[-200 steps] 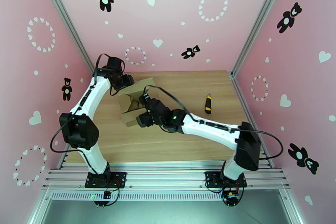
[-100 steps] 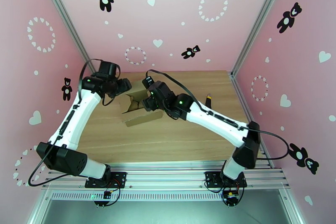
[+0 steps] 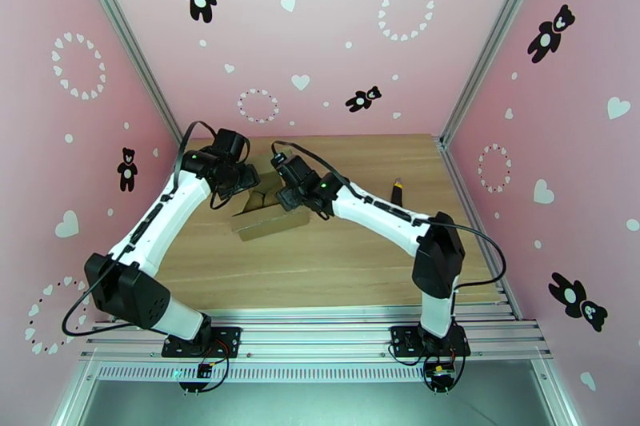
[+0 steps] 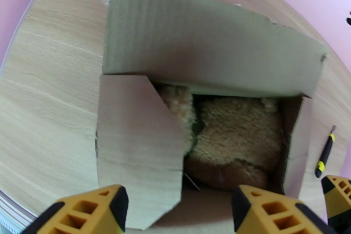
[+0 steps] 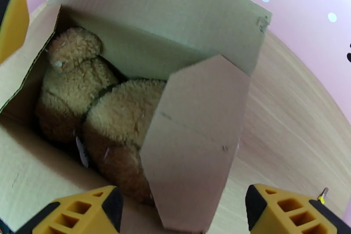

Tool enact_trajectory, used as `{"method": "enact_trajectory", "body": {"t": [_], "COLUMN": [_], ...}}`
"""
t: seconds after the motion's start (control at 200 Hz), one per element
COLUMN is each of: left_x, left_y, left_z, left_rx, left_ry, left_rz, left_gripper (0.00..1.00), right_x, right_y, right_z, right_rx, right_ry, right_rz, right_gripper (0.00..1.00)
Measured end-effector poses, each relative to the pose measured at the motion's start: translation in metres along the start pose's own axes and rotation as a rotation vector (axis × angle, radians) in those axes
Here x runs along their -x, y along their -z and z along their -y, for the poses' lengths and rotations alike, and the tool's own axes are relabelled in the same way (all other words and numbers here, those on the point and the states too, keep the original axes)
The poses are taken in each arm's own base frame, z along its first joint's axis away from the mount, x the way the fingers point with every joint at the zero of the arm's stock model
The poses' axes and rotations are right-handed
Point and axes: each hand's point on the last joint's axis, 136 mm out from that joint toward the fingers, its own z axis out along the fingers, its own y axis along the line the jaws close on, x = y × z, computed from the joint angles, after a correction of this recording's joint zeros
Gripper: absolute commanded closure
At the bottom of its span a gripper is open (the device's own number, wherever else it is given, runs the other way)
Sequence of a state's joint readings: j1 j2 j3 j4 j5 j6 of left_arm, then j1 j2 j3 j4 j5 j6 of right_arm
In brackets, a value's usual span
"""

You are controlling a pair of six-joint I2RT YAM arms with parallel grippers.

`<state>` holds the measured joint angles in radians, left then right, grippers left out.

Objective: Unpack the express box

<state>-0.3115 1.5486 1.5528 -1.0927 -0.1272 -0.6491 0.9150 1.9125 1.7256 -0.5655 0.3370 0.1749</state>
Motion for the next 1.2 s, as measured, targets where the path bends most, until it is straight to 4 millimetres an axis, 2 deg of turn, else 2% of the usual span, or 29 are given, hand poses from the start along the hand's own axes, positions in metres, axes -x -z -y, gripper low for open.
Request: {"method": "enact_trajectory", "body": {"t": [0.155, 0.305, 0.691, 1.201], "left_x": [0.0, 0.001, -0.007, -0.008], "left_y": [-0.012, -0.014, -0.026, -0.024], "left_z": [-0.003, -0.006, -0.018, -0.024], "left_rx": [0.039, 0.055, 0.124, 0.161], "left_ry": [-0.005, -0.006, -0.042, -0.088], "left_rz": [-0.009, -0.004, -0.035, -0.043], "left_gripper": [0.32, 0.32, 0.33, 0.33], "right_x": [0.0, -0.001, -0.004, -0.006], "right_y": [-0.013, -0.02, -0.037, -0.04], "right_z": [0.0, 0.005, 0.029, 0.039], "right_rx": [-0.022, -0.043, -0.096, -0.115], "right_ry": [0.016, 0.018, -0.015, -0.05], "right_rz": [-0.012, -0.021, -0.042, -0.05], "right_gripper": [0.21, 0.21, 0.21, 0.21]}}
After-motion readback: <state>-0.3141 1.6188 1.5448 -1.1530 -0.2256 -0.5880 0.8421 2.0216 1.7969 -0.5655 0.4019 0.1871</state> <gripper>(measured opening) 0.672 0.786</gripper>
